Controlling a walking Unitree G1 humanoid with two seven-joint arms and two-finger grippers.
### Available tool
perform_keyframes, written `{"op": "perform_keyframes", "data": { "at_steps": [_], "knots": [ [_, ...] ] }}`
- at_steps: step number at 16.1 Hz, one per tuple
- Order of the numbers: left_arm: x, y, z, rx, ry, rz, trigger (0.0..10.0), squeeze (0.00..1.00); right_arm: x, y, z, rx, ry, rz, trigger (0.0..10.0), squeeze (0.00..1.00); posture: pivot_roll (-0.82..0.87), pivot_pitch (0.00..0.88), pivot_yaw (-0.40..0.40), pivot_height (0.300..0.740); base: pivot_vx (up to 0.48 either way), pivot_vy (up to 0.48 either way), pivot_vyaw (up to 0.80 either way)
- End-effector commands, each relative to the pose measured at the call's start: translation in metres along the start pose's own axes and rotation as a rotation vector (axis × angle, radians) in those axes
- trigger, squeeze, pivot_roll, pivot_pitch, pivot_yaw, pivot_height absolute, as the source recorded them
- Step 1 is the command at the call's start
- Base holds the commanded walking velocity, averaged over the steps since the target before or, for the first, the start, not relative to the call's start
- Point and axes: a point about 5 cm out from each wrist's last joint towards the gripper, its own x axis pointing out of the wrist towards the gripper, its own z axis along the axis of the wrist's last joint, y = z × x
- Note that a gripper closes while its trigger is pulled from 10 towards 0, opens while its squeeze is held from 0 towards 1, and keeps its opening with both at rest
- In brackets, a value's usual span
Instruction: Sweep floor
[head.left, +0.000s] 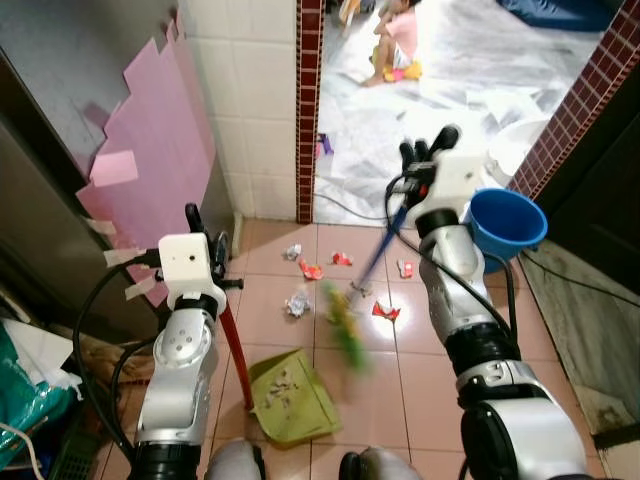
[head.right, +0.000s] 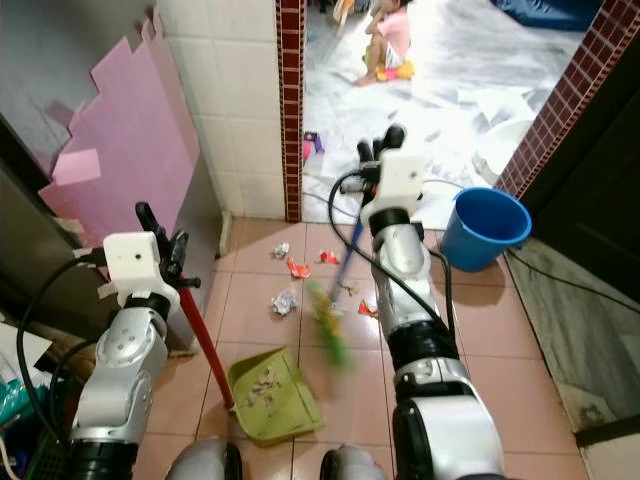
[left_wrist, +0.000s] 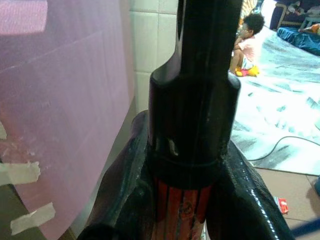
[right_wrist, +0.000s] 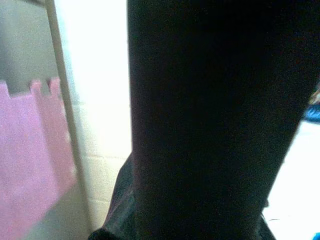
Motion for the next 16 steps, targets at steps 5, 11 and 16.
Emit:
{"op": "perform_keyframes", "data": {
  "at_steps": [5, 11, 16],
  "knots": [
    [0.006, -0.009, 0.011, -0.016, -0.057, -0.013, 10.0, 0.00, 0.011, -0.006, 0.039, -0.074, -0.120, 0.088, 10.0, 0.00, 0.03, 0.000, -0.040, 0.740, 0.000, 0.000, 0.00],
    [-0.001, -0.008, 0.009, 0.003, -0.067, -0.035, 10.0, 0.00, -0.031, 0.001, 0.035, -0.339, -0.172, 0.149, 10.0, 0.00, 0.03, 0.000, -0.038, 0.740, 0.000, 0.000, 0.00],
    [0.003, -0.025, 0.012, -0.004, -0.095, -0.119, 10.0, 0.00, -0.054, 0.000, -0.006, -0.323, 0.010, 0.049, 10.0, 0.00, 0.02, 0.000, -0.021, 0.740, 0.000, 0.000, 0.00]
  ]
}}
